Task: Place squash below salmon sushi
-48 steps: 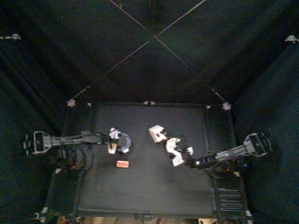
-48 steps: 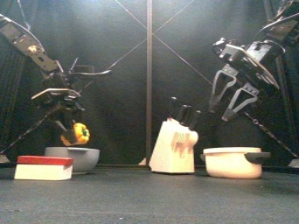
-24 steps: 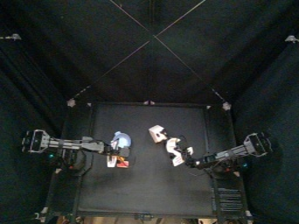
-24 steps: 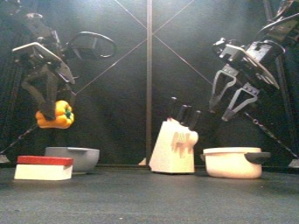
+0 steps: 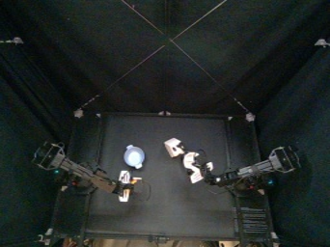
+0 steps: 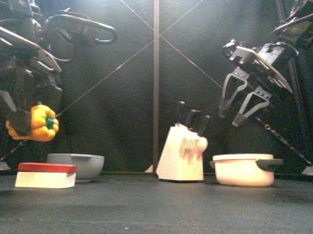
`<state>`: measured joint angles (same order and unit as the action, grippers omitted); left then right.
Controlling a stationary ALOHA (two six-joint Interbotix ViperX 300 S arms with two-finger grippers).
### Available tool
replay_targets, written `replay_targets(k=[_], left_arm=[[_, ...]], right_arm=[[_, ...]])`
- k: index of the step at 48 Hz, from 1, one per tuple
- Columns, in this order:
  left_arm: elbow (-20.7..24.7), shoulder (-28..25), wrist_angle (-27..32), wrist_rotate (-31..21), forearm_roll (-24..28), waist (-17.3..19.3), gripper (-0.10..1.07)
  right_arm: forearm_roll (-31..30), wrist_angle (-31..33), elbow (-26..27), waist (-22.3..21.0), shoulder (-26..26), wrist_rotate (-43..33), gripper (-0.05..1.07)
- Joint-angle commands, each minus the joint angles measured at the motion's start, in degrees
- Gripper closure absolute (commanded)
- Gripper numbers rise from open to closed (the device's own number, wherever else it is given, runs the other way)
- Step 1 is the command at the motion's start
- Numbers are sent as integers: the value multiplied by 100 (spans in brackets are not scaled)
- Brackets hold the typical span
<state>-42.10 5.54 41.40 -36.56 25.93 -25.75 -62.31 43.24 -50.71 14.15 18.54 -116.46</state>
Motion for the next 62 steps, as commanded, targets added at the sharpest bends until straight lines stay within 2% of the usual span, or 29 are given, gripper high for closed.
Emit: replay_targets(k=[1,7,22,32,46,62], left_arm=[[290,-299,-158,-44,44,-97,26],[439,-650,-176,-44,-26,-132,26],[483,-817,-448,-229,-633,-141,26],[404,-967,-633,-211,-703,-132,25],[316,-905,-642,-185,-782,-193,24],[272,-826,-659,-202,-694,-237,10]], right_arm=[[-26,0,44,9,62,-9,15],[-18,0,44,26,62,18,15],[-26,0,44,26,62,18,15],[-26,0,44,18,62,18,15],[-18,0,44,18,62,18,15],[-18,0,44,9,62,18,15]])
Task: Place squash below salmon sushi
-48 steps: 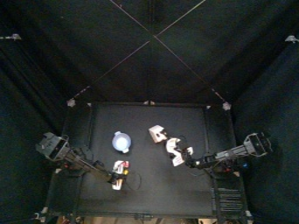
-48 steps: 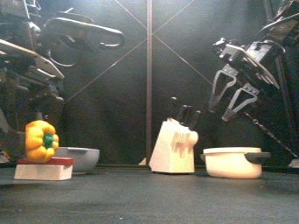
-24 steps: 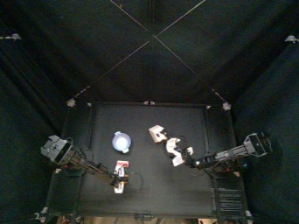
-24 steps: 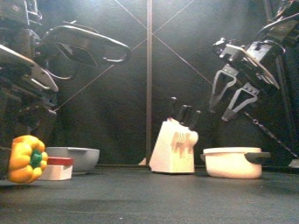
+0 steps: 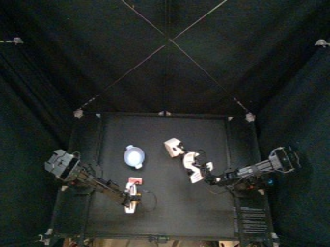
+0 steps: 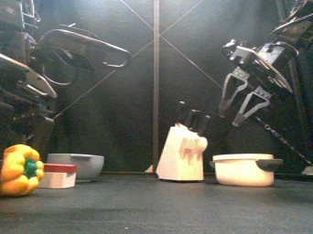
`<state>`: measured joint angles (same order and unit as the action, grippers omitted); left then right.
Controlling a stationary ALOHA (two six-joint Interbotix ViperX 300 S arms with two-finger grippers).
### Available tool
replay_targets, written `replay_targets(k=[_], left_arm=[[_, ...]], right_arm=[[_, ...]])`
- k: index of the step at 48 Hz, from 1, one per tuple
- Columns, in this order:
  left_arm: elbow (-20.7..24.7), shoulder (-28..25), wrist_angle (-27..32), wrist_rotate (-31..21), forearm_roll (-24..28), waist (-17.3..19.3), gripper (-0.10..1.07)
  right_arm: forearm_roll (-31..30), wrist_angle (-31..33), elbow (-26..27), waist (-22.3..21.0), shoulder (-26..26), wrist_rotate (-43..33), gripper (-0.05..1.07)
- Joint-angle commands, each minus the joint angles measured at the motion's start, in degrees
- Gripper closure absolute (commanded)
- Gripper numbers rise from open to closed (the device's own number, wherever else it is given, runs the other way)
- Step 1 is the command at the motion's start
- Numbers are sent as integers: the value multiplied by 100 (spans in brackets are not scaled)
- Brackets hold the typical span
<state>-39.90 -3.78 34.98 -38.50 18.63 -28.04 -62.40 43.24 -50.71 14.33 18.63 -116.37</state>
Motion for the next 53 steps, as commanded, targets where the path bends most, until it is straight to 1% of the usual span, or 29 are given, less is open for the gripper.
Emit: replay_targets(k=[1,12,33,53], left_arm=[[53,105,-18,-9,53,-18,9],[70,176,-26,-18,97,-9,2],[35,580,9,-18,105,-18,2],[26,1081,35,-18,387,-18,3]], right_arm=[[-18,0,44,0,53,9,15],[-18,0,44,0,53,9,15],[-18,0,44,0,53,9,15],[-9,0,114,9,53,26,15]])
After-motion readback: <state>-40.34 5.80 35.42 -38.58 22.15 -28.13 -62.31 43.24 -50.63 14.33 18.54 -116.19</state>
